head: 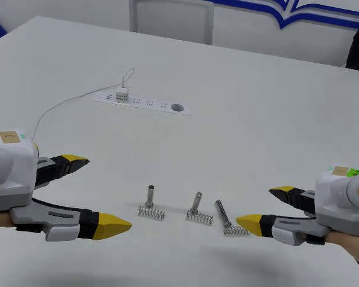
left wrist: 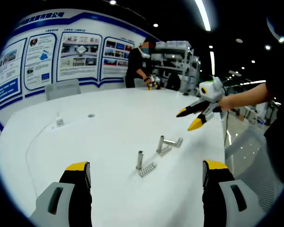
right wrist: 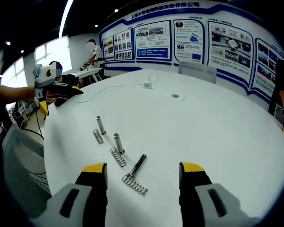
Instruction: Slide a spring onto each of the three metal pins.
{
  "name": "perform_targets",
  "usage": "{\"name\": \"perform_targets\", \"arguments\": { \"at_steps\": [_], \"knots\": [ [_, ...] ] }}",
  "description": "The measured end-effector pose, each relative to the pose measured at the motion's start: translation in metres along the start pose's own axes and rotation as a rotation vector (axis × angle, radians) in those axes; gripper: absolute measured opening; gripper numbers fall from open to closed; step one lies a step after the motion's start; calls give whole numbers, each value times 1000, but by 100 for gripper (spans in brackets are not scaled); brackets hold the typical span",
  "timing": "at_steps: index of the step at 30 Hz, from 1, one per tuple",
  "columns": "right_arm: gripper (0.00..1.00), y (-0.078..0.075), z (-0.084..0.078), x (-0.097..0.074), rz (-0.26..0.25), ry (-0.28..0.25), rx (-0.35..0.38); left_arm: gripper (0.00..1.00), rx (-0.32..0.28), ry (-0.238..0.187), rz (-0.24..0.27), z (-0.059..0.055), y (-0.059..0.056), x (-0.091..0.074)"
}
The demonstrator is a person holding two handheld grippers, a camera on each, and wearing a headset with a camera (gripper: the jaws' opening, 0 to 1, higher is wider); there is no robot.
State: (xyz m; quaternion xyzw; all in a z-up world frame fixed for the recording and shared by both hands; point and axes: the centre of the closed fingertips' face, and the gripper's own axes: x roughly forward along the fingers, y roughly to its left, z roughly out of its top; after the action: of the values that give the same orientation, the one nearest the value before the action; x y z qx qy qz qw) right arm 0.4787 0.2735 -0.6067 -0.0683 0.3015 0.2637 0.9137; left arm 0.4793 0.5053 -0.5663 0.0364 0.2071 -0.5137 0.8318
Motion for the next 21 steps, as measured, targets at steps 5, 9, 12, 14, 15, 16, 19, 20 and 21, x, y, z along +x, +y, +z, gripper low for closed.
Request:
{"name": "perform_targets", "arguments": {
  "at_steps": [5, 9, 12, 14, 15, 16, 19, 20, 21],
  "knots": [
    [49, 0, -7, 30, -29, 67, 24, 100, -7, 9, 1, -5, 1, 0],
    [44, 1, -15, 49, -41, 112, 46, 100, -17, 10, 5, -8, 2, -3],
    [40, 1, -17, 57, -42, 120, 74, 100, -24, 10, 12, -9, 5, -5],
    [38, 2, -19, 61, -40, 123, 85, 100, -29, 11, 16, -11, 6, -6],
    [38, 2, -19, 63, -42, 126, 87, 100, -32, 12, 18, -11, 7, -6],
    [36, 2, -20, 65, -41, 129, 90, 100, -36, 13, 18, -12, 7, -6],
    [33, 1, -20, 69, -41, 132, 93, 100, -40, 15, 18, -14, 7, -6],
    [32, 1, -20, 70, -41, 132, 93, 100, -41, 15, 19, -14, 7, -5],
    [31, 1, -20, 72, -41, 135, 95, 100, -44, 14, 19, -14, 7, -5]
  ]
}}
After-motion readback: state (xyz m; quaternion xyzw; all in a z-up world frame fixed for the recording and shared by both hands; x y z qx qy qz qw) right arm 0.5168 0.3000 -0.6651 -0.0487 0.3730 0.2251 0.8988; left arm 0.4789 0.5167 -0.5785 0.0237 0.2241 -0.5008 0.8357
